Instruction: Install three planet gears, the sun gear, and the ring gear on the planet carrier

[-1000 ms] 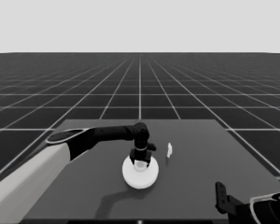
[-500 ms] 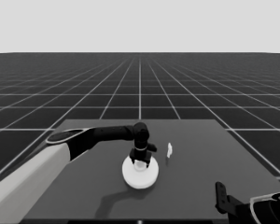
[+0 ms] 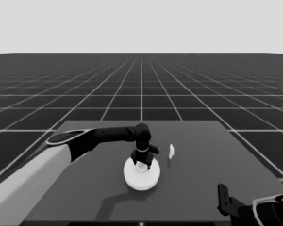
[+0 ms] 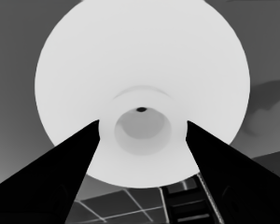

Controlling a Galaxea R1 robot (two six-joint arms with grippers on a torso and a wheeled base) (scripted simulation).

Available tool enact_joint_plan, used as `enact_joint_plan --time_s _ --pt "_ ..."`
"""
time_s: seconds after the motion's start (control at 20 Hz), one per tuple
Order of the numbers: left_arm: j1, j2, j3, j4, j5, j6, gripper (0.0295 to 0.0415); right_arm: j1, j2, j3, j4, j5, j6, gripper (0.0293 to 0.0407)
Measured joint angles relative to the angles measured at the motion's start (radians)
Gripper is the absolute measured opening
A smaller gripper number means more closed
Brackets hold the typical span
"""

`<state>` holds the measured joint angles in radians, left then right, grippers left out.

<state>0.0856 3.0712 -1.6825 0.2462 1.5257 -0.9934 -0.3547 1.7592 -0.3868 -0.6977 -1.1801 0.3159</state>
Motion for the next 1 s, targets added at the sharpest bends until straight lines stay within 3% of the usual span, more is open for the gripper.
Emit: enact_joint_plan --time_s 0.65,0.7,0.75,1.0 --pt "0.000 0.000 0.000 0.000 0.000 0.113 0.0348 0.000 0.000 0.000 0.000 0.000 0.000 0.0385" --pt "0.000 0.000 0.000 0.000 0.000 0.119 0.0373 0.000 0.000 0.000 0.000 0.000 0.000 0.0385" --pt "-0.001 0.000 0.000 0.000 0.000 0.122 0.0381 0.000 0.000 0.000 0.000 0.000 0.000 0.0385" --pt "-0.001 0.000 0.000 0.000 0.000 0.126 0.0385 0.000 0.000 0.000 0.000 0.000 0.000 0.0385"
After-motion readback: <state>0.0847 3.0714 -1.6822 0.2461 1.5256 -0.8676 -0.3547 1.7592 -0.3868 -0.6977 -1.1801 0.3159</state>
